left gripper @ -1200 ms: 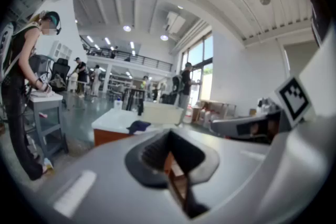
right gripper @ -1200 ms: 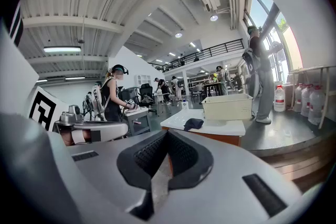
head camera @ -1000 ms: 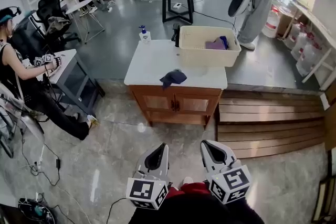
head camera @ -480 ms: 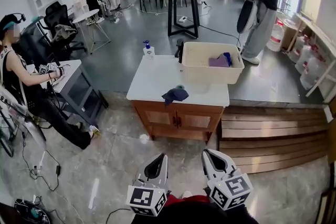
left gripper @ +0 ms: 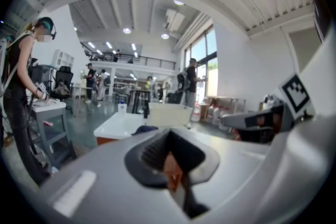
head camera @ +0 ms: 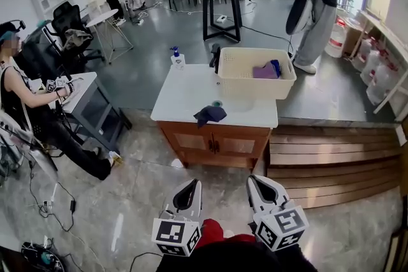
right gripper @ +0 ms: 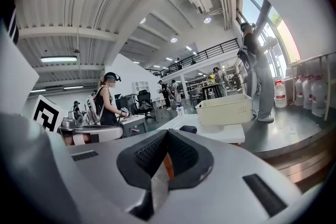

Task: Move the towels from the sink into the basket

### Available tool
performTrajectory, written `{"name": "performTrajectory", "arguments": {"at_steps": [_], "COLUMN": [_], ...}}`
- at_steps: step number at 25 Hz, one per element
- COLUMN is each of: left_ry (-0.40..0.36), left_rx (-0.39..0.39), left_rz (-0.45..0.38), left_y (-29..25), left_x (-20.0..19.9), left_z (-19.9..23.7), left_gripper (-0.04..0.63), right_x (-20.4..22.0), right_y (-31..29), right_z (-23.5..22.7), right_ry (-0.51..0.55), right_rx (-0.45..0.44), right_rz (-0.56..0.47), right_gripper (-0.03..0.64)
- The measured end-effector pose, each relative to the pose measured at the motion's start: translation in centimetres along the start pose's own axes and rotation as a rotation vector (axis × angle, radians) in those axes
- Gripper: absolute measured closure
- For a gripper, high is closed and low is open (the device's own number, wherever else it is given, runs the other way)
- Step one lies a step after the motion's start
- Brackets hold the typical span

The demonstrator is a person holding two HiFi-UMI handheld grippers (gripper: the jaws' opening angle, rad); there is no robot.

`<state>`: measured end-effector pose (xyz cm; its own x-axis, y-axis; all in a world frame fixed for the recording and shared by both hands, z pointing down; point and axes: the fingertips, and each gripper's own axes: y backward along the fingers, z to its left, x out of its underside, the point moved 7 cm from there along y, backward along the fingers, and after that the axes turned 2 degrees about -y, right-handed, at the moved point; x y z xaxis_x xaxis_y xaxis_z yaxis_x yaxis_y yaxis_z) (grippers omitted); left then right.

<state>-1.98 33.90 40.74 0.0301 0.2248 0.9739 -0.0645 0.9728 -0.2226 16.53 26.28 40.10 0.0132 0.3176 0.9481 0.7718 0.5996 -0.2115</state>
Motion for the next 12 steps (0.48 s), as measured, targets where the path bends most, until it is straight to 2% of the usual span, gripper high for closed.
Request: {"name": "performTrajectory", "arguments": {"at_steps": [4,12], "left_ry": [-0.004,-0.011], "left_rx": [-0.016,-0.001], "left_rz": [0.010,0.026], "left_y": [-0.8,-4.1], "left_x": [0.0,0.0], "left_z": [0.8,2.8], "left_gripper": [0.591,0.591], "right_x": [0.0,-0.1], "right_y": [-0.8,-3.8], "right_z": [-0.4,-1.5], "right_ry": [-0.001,-0.018], "right_rx": [-0.002,0.022], "right_rz": [0.007,0.028], "right_gripper": [0.609,0.609]}}
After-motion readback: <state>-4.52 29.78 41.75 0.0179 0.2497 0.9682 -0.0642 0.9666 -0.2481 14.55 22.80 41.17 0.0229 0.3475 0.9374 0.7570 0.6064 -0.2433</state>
